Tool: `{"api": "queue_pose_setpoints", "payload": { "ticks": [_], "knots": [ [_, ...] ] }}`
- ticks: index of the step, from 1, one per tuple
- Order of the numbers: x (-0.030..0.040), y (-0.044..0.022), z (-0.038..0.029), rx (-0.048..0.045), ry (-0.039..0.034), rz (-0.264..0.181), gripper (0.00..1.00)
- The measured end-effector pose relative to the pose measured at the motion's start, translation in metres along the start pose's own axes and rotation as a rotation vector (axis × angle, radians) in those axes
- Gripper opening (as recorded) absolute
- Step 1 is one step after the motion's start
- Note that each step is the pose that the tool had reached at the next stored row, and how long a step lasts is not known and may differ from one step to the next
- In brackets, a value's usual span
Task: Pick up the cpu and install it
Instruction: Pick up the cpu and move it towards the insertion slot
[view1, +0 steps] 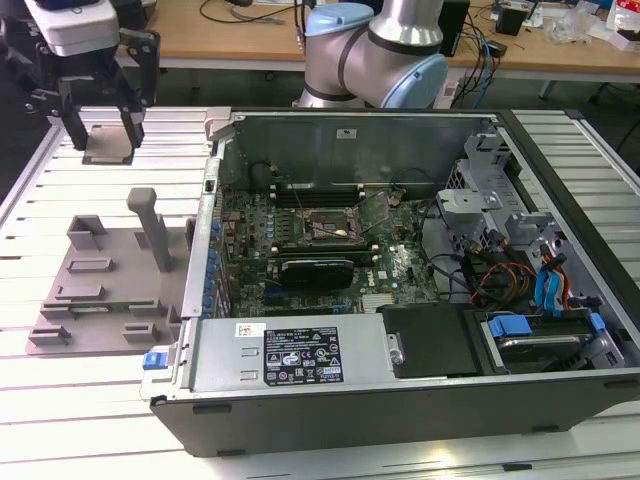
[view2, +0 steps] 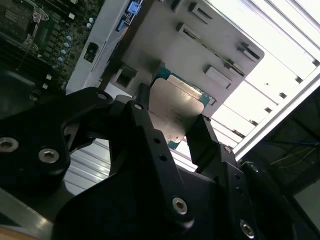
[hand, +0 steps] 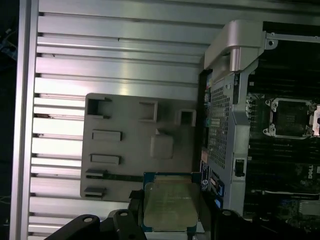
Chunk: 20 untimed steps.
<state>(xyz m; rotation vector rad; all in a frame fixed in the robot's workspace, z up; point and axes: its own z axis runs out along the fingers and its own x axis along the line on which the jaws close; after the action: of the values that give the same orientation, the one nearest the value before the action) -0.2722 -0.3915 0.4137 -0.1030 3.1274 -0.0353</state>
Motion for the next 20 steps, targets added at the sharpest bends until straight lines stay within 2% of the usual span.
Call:
{"api": "queue_pose_setpoints", "payload": {
  "ticks": [1,5,10,12,15,18,20],
  "knots": [
    [-0.0051,-0.0003,0.0001,0.0000,0.0001,0.000,0.54],
    [-0.0145,-0.0009,0.0002,0.0000,0.0000,0.000,0.54],
    [-0.0364,-0.0024,0.0005,0.0000,0.0001,0.000,0.54],
    [-0.0416,-0.0027,0.0007,-0.0001,0.0003,0.000,0.54],
    [-0.0638,-0.0038,0.0018,0.0013,0.0019,0.000,0.54],
    [-0.0817,-0.0040,0.0043,0.0019,0.0041,0.000,0.54],
    [-0.0887,-0.0037,0.0061,0.0017,0.0052,0.000,0.54]
  ]
}}
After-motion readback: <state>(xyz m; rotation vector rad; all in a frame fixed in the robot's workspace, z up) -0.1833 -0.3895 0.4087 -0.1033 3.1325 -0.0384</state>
